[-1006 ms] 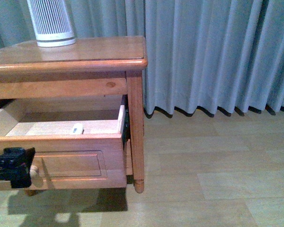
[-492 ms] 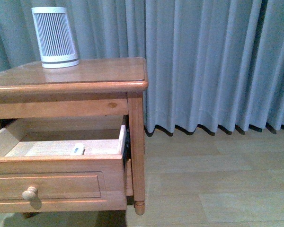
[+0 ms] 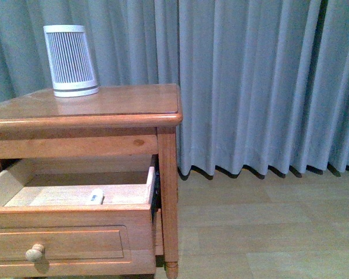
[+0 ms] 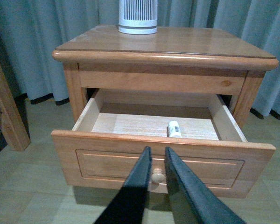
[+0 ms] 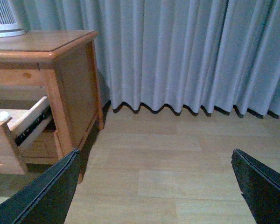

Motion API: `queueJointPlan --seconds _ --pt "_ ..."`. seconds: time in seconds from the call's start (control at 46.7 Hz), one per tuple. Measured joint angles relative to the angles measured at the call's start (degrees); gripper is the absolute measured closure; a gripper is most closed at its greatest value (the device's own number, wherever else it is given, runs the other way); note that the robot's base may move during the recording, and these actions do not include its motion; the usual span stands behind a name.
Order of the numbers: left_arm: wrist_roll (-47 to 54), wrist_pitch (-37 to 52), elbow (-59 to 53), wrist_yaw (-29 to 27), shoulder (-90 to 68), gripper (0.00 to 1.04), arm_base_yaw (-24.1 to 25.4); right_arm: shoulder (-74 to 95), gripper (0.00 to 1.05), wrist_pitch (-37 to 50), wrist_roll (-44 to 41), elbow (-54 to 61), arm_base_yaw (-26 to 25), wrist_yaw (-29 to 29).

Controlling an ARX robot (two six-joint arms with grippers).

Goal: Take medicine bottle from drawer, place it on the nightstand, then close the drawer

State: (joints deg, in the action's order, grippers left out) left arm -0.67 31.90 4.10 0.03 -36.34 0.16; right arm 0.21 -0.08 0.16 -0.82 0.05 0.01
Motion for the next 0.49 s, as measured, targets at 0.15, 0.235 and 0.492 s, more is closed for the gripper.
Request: queueJointPlan --seconds 0.15,0.235,0.492 --pt "0.09 -3.39 -1.25 -0.02 4.79 1.01 0.0 0.0 0.07 0.0 0.0 0.0 0.0 0.0" --pt "0.07 -2.25 -2.78 -0.04 5.81 1.01 0.0 0.0 0.07 0.0 0.0 0.0 0.0 0.0" --pt "0.17 -9.31 -3.56 -0.04 13.62 1.01 -0.02 0.0 0.07 0.0 0.02 0.0 0.0 0.0"
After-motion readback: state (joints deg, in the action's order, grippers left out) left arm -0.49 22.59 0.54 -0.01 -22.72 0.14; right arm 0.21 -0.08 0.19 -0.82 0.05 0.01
